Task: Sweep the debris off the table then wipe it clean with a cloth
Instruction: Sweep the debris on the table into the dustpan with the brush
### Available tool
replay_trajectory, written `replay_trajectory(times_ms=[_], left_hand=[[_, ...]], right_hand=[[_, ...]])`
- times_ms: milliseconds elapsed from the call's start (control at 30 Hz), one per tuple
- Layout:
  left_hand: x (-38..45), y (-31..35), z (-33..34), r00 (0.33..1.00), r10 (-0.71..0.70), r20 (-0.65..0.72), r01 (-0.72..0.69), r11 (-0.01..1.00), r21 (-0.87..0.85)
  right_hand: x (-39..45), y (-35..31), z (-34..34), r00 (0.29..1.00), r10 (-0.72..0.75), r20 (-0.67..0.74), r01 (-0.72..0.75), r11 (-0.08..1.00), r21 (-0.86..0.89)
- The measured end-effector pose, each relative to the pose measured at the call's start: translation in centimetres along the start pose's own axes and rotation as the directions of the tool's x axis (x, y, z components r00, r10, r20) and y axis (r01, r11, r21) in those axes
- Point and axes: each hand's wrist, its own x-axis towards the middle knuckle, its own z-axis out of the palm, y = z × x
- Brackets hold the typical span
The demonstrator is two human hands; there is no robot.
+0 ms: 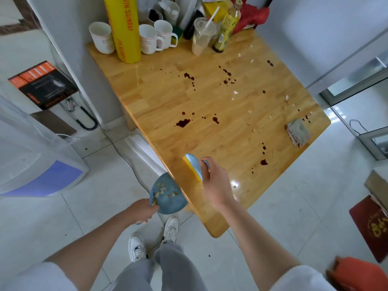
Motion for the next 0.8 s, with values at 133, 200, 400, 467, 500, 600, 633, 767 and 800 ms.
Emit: replay_trajectory(times_ms=[133, 200, 400, 467, 500, 600, 633, 767, 800], left_hand=[[-0.3, -0.4, 0.0, 1.0, 0.023, -0.012, -0.023, 1.0, 0.005], [-0.5, -0.9, -0.1, 0.999, 0.033, -0.008, -0.033, 0.999, 0.003], [-2.8, -1.6, -0.5, 0.999, 0.039, -0.036, -0.04, 0.999, -0.02], [-4.1, -2.0, -0.7, 0.998, 0.033, -0.053, -0.035, 0.999, -0.036], [-4.7, -2.3, -1.0, 0.997, 0.033, -0.068, -0.036, 0.999, -0.035], [-6.6, -2.8, -2.2, 0.994, 0.039, -0.102, -0.039, 0.999, 0.005], [-7.3, -2.6, -2.6, 0.993, 0.048, -0.112, -0.046, 0.999, 0.015], [-9.4, -0.2, -3.8, 0.984, 0.108, -0.143, -0.099, 0.993, 0.064], [-9.8, 0.8, -3.8, 0.982, 0.123, -0.143, -0.114, 0.991, 0.072]], right_hand=[[-2.5, -2.2, 3.3, 0.988, -0.126, 0.093, 0.125, 0.992, 0.024], [-3.5, -2.8, 3.8, 0.982, -0.148, 0.114, 0.143, 0.988, 0.052], [-4.9, -3.1, 2.6, 0.997, -0.032, 0.068, 0.023, 0.991, 0.131], [-5.0, -3.7, 1.6, 0.999, 0.019, 0.032, -0.024, 0.984, 0.175], [-5.0, -4.1, 1.2, 0.999, 0.038, 0.023, -0.042, 0.979, 0.202], [-4.8, -5.6, -0.1, 1.0, 0.009, 0.011, -0.011, 0.975, 0.224], [-4.7, -6.1, -0.6, 1.0, 0.001, -0.002, 0.0, 0.972, 0.236], [-4.5, -7.1, -2.6, 0.999, 0.031, -0.031, -0.02, 0.946, 0.325], [-4.6, -7.1, -3.3, 0.998, 0.039, -0.047, -0.021, 0.943, 0.333]])
